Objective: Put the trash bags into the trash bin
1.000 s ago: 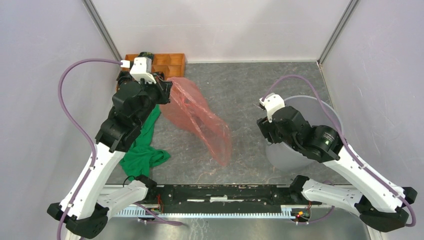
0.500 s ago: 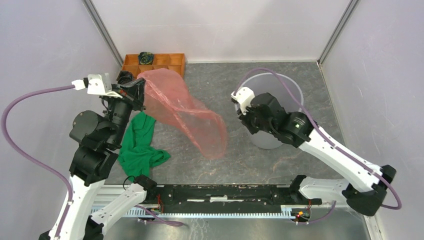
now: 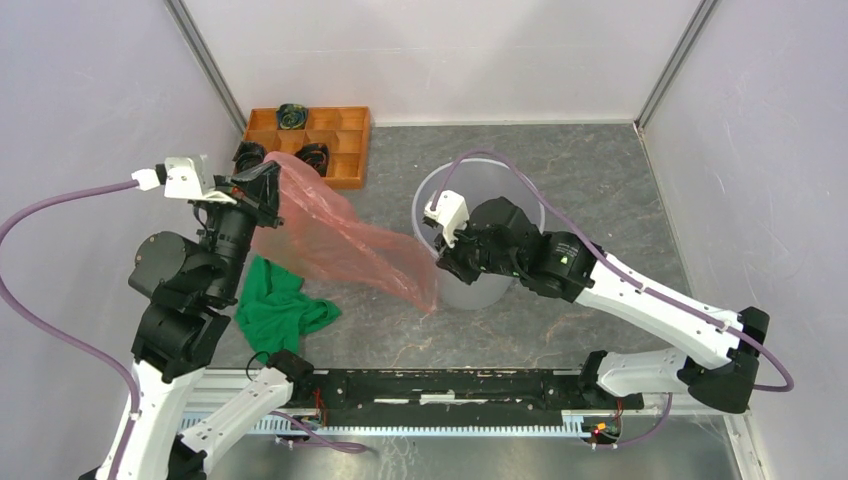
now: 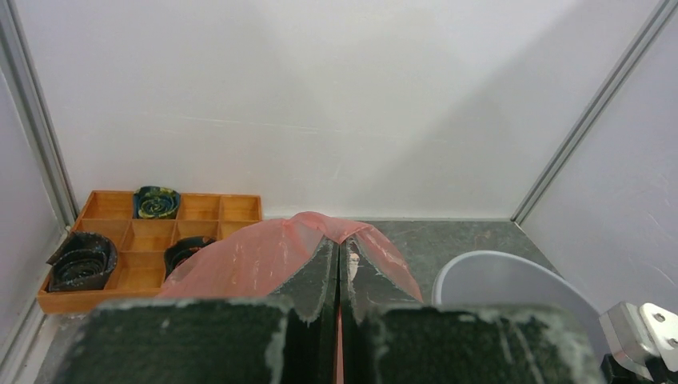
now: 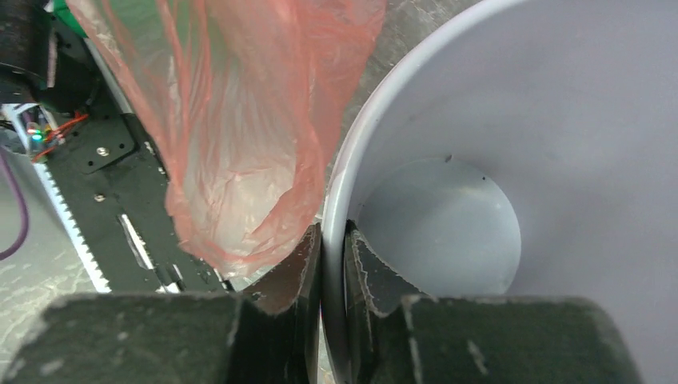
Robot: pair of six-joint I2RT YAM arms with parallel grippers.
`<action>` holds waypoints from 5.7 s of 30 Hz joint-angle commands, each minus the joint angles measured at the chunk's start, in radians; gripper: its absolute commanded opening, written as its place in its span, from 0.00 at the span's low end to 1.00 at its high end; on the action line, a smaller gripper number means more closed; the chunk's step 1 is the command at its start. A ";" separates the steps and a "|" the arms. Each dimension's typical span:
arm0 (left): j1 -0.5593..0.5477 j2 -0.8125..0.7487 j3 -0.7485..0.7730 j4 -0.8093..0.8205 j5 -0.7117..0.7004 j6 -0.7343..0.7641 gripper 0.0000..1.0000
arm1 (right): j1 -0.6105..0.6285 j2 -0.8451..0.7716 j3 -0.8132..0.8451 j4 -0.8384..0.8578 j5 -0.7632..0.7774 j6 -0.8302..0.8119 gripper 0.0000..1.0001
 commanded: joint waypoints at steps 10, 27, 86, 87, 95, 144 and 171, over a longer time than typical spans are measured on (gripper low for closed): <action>-0.001 -0.028 0.049 0.033 -0.013 0.079 0.02 | 0.013 -0.039 0.173 -0.023 0.190 -0.011 0.79; -0.001 -0.040 0.172 0.018 0.024 0.079 0.02 | 0.013 0.177 0.213 0.594 -0.167 0.021 0.91; -0.043 0.580 0.383 0.459 0.573 -0.585 0.02 | -0.014 -0.339 0.348 0.392 0.775 -0.492 0.00; -0.043 0.575 0.370 0.440 0.559 -0.571 0.02 | -0.013 -0.344 0.345 0.391 0.791 -0.498 0.00; -0.043 0.584 0.394 0.363 0.535 -0.525 0.02 | -0.013 -0.308 0.396 0.373 0.863 -0.592 0.00; -0.031 0.616 0.391 0.041 0.261 -0.202 0.02 | -0.030 -0.006 0.446 0.626 0.935 -0.911 0.00; -0.030 0.208 0.249 -0.299 0.567 -0.165 1.00 | -0.229 0.037 0.494 0.350 0.774 -0.503 0.00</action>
